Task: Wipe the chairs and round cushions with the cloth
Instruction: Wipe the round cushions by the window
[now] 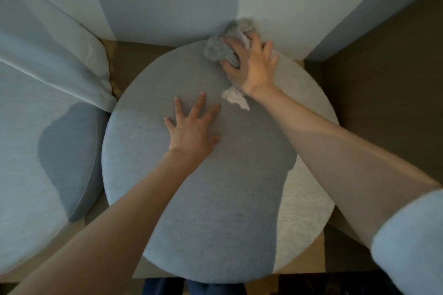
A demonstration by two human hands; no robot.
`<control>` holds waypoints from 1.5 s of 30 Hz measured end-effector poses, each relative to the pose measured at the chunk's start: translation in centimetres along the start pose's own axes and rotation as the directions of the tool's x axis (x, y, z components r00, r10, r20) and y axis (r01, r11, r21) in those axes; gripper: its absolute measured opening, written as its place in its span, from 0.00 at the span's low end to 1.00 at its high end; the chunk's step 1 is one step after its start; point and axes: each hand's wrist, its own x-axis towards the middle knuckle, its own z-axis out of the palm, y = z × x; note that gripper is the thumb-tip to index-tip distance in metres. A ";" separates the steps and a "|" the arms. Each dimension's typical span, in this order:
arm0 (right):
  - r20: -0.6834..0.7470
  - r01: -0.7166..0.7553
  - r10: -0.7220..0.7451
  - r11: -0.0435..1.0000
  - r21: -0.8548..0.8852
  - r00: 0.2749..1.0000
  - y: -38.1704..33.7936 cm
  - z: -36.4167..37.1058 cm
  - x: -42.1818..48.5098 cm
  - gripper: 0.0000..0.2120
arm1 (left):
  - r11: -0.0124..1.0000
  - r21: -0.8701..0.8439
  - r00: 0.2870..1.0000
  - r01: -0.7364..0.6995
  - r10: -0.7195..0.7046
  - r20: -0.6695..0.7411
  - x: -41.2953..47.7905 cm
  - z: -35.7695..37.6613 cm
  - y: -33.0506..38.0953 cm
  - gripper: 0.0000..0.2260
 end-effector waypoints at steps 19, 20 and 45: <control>-0.093 -0.606 0.603 0.796 -0.001 0.792 11.0 -0.2 -16.5 0.26 | 0.999 -0.035 0.999 0.035 -0.035 0.008 -0.4 0.8 1.2 0.32; -0.101 -0.642 0.641 0.766 0.026 0.761 11.0 0.1 -18.4 0.26 | 0.999 -0.041 0.999 0.032 -0.032 -0.005 -0.5 0.9 1.2 0.31; -0.080 0.001 0.012 0.987 0.161 0.997 5.1 0.7 -4.6 0.22 | 0.999 -0.045 0.998 -0.010 0.007 -0.069 -0.1 1.7 0.0 0.31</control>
